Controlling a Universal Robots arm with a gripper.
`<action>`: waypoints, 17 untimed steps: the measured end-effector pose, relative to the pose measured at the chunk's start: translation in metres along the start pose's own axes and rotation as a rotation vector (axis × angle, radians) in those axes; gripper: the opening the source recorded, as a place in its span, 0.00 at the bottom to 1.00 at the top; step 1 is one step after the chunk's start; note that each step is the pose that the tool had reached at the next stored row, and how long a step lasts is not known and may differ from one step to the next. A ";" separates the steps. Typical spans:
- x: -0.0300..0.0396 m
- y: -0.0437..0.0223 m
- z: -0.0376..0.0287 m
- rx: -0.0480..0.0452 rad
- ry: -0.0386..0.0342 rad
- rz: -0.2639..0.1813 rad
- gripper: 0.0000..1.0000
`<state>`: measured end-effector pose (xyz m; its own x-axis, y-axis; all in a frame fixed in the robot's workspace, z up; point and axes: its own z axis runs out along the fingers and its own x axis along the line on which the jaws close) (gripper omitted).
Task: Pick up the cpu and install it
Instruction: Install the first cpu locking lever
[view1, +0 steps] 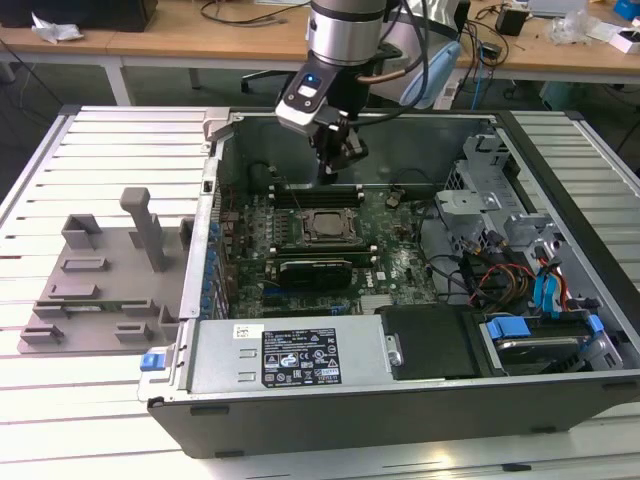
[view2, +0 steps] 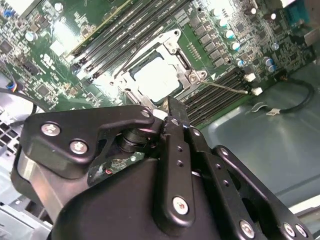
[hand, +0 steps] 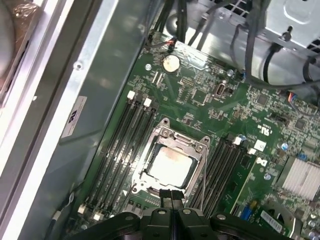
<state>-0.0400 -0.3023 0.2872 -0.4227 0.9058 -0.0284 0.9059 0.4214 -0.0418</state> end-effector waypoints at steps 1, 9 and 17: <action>0.0000 0.0000 0.0000 -0.0002 -0.0003 -0.007 0.11; 0.0000 0.0000 0.0000 -0.0024 -0.0035 -0.083 0.11; 0.0000 0.0000 0.0000 -0.0037 -0.0055 -0.130 0.11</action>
<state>-0.0400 -0.3023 0.2872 -0.5366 0.8434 -0.0284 0.8436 0.5354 -0.0418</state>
